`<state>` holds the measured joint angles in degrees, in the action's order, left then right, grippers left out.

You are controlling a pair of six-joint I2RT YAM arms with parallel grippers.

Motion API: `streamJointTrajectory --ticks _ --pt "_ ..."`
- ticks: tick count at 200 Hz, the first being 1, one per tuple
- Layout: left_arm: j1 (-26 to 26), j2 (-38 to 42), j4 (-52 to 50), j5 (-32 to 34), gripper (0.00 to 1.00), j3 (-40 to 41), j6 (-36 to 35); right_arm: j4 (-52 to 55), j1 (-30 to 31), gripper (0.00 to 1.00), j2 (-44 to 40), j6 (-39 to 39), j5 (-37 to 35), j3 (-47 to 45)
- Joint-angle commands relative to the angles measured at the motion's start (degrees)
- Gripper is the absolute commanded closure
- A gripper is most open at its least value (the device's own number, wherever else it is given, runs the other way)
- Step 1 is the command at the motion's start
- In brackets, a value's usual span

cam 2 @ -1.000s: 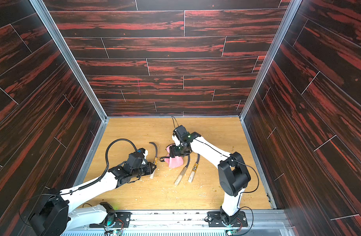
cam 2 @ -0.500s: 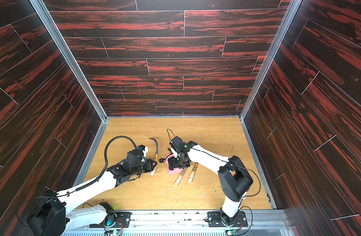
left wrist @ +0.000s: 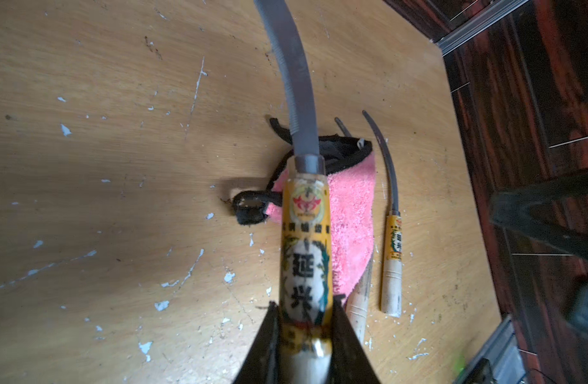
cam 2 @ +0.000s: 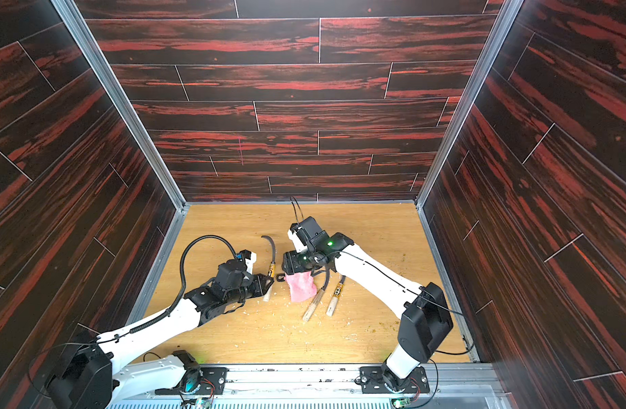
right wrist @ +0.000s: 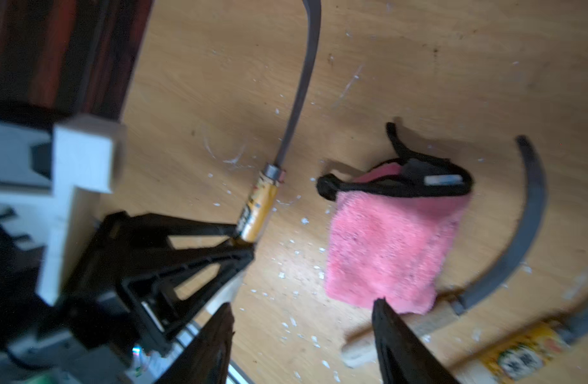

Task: Wipe small sickles with rags
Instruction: Adjust the small sickle.

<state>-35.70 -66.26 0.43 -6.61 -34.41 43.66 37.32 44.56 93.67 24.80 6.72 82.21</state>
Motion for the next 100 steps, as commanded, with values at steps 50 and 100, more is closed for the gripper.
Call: streamJointTrajectory --ticks 50,100 --pt "-0.15 4.83 8.45 -1.20 1.00 3.38 2.80 -11.37 -1.58 0.57 6.37 4.33 15.10 0.49" --pt "-0.16 7.78 12.99 -0.46 1.00 5.38 4.24 -12.15 -1.58 0.47 9.73 4.77 16.82 1.70"
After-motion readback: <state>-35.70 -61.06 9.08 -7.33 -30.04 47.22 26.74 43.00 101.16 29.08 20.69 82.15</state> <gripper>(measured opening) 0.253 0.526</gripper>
